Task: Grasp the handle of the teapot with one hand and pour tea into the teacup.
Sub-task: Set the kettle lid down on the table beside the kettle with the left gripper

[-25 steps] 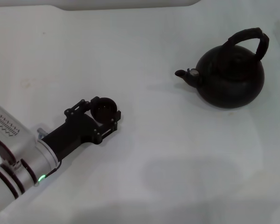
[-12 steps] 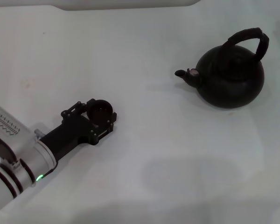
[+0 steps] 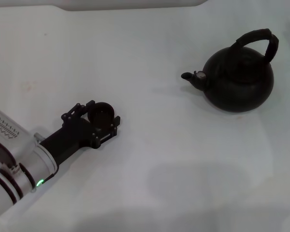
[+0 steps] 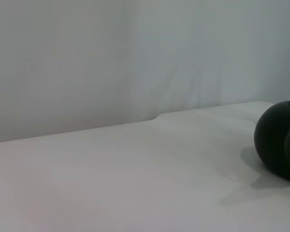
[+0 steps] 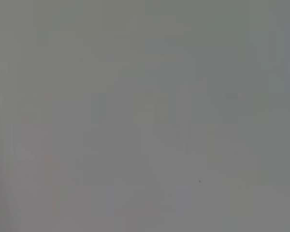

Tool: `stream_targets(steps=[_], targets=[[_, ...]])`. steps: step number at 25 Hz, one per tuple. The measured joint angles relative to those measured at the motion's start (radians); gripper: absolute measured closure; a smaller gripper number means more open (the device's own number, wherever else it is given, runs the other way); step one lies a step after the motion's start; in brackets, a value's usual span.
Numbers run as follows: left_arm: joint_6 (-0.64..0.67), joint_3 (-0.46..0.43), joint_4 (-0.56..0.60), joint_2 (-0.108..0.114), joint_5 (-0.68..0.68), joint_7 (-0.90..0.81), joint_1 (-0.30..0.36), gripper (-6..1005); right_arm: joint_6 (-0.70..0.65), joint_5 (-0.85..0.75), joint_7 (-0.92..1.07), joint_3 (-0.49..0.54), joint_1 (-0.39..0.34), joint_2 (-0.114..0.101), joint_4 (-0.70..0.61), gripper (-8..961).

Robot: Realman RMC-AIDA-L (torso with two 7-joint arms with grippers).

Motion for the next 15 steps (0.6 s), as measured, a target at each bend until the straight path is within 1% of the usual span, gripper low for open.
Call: stream_targets(steps=[8,15], targets=[[-0.018,0.002,-0.006,0.003,0.006,0.003,-0.004,163,0.0,0.0,0.0,0.0,0.0,0.0,0.0,84],[-0.082,0.002,0.0,0.004,0.007,0.004,-0.006,157,0.0,0.0,0.0,0.0,-0.001,0.0,0.0,83]])
